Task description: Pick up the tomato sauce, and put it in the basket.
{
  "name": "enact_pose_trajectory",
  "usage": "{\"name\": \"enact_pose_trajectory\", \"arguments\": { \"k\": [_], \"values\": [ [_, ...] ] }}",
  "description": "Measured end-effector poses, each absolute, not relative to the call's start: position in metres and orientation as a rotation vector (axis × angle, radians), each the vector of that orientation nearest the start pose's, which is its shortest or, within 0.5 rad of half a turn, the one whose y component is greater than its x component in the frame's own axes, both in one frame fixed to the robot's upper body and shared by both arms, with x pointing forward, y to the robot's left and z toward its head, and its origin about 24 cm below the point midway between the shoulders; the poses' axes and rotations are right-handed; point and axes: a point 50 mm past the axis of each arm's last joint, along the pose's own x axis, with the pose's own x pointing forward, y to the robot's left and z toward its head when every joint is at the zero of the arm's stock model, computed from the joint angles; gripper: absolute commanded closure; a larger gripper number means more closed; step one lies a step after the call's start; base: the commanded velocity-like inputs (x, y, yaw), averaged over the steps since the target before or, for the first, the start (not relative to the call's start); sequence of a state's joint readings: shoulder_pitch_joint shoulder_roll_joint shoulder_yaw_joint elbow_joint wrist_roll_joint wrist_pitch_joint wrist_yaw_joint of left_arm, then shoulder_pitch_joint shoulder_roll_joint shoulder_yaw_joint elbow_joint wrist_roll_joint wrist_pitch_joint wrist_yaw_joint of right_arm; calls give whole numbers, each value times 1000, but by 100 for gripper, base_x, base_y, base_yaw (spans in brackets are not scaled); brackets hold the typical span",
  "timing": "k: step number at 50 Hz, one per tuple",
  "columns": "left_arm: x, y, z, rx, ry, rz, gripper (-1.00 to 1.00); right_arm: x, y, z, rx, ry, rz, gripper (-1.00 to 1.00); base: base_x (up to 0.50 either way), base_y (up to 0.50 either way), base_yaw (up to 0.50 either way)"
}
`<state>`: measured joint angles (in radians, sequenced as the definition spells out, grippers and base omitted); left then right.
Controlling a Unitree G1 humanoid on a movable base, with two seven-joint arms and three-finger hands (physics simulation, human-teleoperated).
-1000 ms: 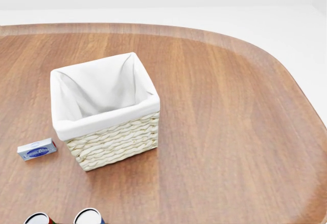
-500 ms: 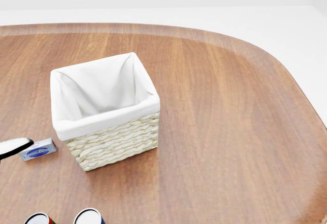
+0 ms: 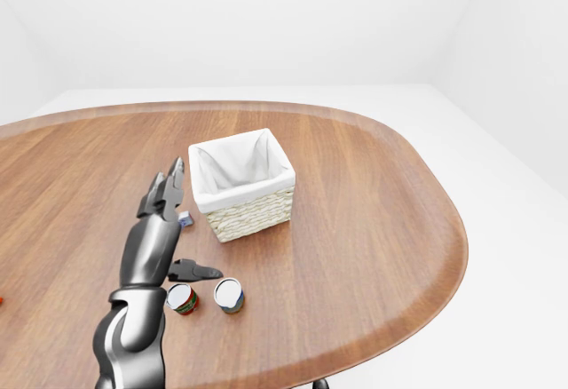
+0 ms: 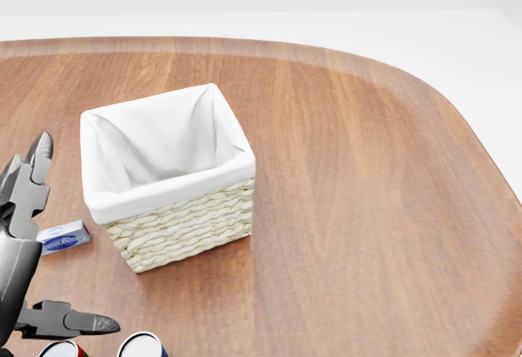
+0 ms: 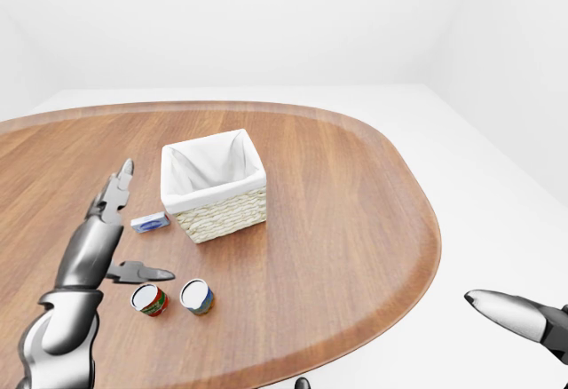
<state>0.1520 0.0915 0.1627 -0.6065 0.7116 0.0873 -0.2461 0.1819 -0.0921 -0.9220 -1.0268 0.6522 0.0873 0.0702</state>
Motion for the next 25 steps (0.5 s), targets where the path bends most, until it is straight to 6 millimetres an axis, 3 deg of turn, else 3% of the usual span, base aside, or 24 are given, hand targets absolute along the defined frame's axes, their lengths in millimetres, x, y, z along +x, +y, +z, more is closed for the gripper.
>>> {"name": "enact_pose_trajectory", "arguments": {
  "k": [11, 25],
  "values": [
    [191, 204, 126, 1062, -19, 109, -100, 92, -265, 239, -66, -921, -397, -100, 0, 0, 0],
    [177, 219, 104, 1176, 210, 111, -100, 92, -265, 240, -66, -925, -396, -100, 0, 0, 0]
  ]
}}
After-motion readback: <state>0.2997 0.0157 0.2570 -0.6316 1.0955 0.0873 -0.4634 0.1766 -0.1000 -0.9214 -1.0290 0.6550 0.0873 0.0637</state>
